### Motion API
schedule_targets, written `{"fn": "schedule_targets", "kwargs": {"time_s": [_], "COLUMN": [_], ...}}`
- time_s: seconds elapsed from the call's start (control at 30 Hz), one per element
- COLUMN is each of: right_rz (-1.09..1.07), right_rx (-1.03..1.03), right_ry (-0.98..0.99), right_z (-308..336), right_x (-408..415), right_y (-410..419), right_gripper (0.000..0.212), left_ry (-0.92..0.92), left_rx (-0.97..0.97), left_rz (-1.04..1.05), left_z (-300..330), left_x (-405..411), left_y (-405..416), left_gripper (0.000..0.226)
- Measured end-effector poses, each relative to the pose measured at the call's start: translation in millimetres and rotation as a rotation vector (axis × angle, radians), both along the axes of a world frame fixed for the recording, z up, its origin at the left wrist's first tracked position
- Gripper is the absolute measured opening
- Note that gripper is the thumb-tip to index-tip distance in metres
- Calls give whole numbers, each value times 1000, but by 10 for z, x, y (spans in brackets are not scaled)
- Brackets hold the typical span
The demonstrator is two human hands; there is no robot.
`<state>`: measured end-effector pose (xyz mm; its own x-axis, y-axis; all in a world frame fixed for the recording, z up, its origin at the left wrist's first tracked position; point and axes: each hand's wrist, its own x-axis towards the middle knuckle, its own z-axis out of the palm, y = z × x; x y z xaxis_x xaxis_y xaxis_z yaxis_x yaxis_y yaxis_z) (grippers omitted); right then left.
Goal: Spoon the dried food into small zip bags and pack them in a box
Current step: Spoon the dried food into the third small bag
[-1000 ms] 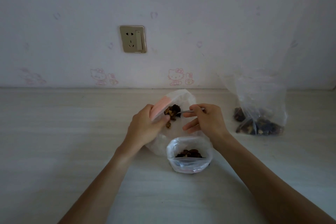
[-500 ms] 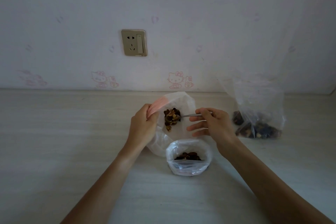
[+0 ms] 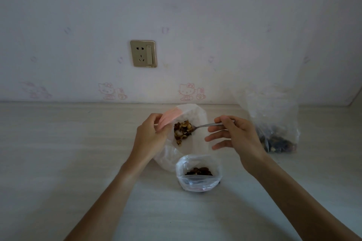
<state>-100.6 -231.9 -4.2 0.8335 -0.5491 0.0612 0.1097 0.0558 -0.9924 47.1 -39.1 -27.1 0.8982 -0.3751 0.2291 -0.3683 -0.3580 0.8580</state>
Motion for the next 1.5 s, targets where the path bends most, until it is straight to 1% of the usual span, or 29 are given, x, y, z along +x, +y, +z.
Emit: {"fn": "schedule_targets", "kwargs": {"time_s": [0.1,0.17,0.2,0.23,0.3,0.33,0.37,0.4,0.5,0.63,0.7,0.77,0.8,0.83,0.93,1.0,1.03,1.1,1.17,1.2,1.23,1.3,1.37,1.43,1.5], "right_rz": [11,16,20,25,39,46,53,60,78,105,117,128,130,125,116,129,132,140,147,155,167,178,121,65,46], "right_rx": [-17,-23,-24,-22,-2,11,23,32,37,4,-43,-150,-245,-389,-980,-1263,-1351,-1410,-1337,-1243,-1106,-751,-426,-201,-72], "right_ry": [-25,-30,-32,-37,-36,-32,-26,-22,-13,-1,1,-16,-26,-35,-92,-129,-136,-164,-212,-221,-215,-209,-224,-197,-144], "right_z": [89,119,124,122,110,98,83,65,11,-59,-70,-66,-57,-42,45,105,131,167,179,171,157,122,97,82,59], "right_x": [-126,-239,-302,-367,-495,-558,-617,-674,-824,-931,-954,-973,-988,-1013,-1122,-1174,-1191,-1200,-1182,-1159,-1131,-1068,-997,-912,-802], "right_y": [5,-8,-21,-35,-65,-77,-86,-93,-98,-88,-70,-54,-43,-36,-32,-20,-11,-7,-26,-38,-51,-68,-79,-87,-101], "right_gripper": [30,30,31,31,31,31,31,31,33,33,32,32,31,30,35,36,35,32,29,28,28,28,29,32,31], "left_ry": [-56,-151,-221,-298,-430,-456,-448,-416,-286,-183,-158,-151,-152,-143,-10,47,51,40,15,-2,-19,-51,-82,-143,-274], "left_rx": [39,66,66,48,5,3,7,14,55,150,188,196,194,188,123,101,103,120,141,152,162,181,189,174,148], "left_rz": [-5,49,79,103,121,103,60,3,-121,-168,-175,-164,-160,-161,-198,-202,-193,-175,-164,-161,-161,-175,-178,-134,-44], "left_z": [47,69,84,102,151,172,180,175,106,7,-4,0,7,18,62,79,77,64,50,47,48,60,95,159,245], "left_x": [-57,-110,-157,-215,-351,-418,-480,-539,-708,-850,-884,-900,-903,-903,-898,-892,-888,-880,-879,-877,-877,-876,-850,-778,-658], "left_y": [74,142,180,213,278,310,340,365,403,376,357,331,315,299,269,272,279,296,309,317,322,339,357,345,282], "left_gripper": [44,53,52,45,24,14,8,7,13,28,27,18,13,11,11,13,13,13,13,14,14,17,23,26,20]}}
